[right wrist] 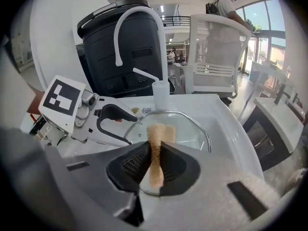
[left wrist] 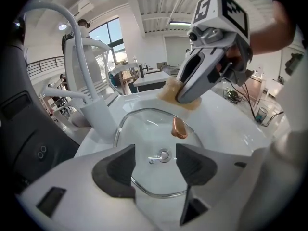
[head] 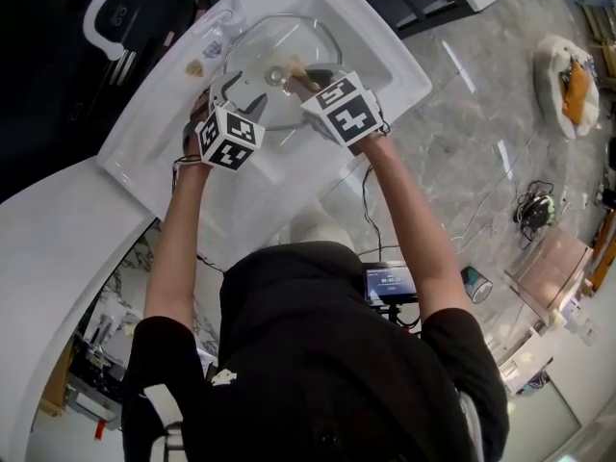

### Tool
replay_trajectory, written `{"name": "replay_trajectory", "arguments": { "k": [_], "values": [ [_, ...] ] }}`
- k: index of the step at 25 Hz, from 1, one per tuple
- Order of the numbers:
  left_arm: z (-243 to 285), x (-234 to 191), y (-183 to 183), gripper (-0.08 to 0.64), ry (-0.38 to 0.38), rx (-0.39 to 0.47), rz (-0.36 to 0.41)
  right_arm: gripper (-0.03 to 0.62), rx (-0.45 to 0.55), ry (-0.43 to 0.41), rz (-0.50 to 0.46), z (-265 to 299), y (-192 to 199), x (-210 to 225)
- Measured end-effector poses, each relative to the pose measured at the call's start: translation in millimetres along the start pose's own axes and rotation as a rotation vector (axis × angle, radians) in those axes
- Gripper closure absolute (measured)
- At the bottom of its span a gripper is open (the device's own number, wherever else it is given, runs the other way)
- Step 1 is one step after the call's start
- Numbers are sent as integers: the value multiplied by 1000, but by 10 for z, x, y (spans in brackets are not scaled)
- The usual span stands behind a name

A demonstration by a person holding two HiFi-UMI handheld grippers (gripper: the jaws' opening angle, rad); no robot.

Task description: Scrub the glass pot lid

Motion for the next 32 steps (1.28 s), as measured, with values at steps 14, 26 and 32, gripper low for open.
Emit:
{"name": "replay_trajectory", "arguments": {
  "k": [14, 26, 32],
  "values": [
    [-882, 163, -301, 517, -115, 259, -201, 560, 112, 106, -29, -626, -70, -438],
    [-1725, 300, -476, 543, -99, 440, -220, 560, 262, 223, -56, -1263, -379, -910],
    [-2122, 402, -568, 548, -37, 510, -267, 560, 334, 275, -51, -1563, -448, -1152]
  ]
}}
Point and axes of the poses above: the fingertips, and each gripper's own axes: z forward along the fingers, x to its right, y out of its underside, the point moved 7 cm from there along -z, backward along the fingers, and after that the axes turned 7 degrees about -z, right-handed, at the moved point
